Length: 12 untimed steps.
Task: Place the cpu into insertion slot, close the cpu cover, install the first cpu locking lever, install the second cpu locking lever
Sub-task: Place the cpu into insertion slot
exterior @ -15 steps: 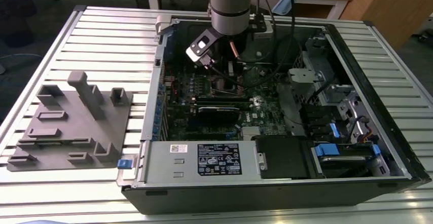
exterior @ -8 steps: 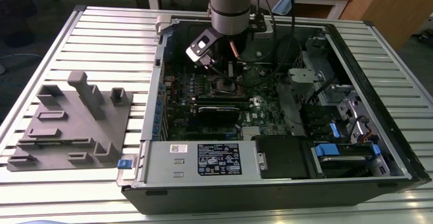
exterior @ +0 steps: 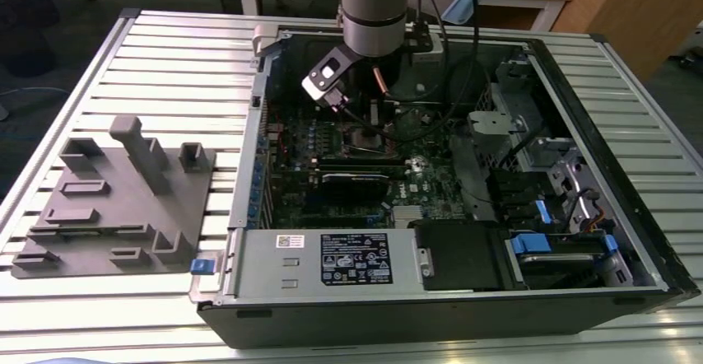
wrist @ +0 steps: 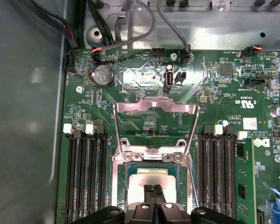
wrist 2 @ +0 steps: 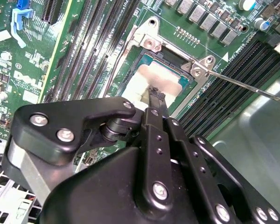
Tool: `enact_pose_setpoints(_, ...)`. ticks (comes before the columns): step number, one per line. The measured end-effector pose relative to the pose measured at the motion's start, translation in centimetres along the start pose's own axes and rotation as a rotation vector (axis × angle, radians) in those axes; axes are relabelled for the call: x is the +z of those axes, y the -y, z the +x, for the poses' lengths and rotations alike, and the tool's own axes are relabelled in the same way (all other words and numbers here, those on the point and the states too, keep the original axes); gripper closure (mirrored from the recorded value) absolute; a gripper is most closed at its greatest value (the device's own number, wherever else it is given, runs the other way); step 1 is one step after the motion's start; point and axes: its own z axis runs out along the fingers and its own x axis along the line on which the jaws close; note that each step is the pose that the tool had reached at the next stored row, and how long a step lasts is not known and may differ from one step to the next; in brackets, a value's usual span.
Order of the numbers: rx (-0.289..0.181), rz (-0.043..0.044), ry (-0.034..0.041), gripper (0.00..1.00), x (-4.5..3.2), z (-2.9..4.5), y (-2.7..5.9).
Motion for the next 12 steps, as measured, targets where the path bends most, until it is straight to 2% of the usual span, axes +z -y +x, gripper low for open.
enact_pose_setpoints(4,0.001,0.0297,0.0002,0.89,0.03,0.00,-0.01)
enact_pose_setpoints(12,0.005,0.0307,-0.0009,0.89,0.10,0.01,-0.01)
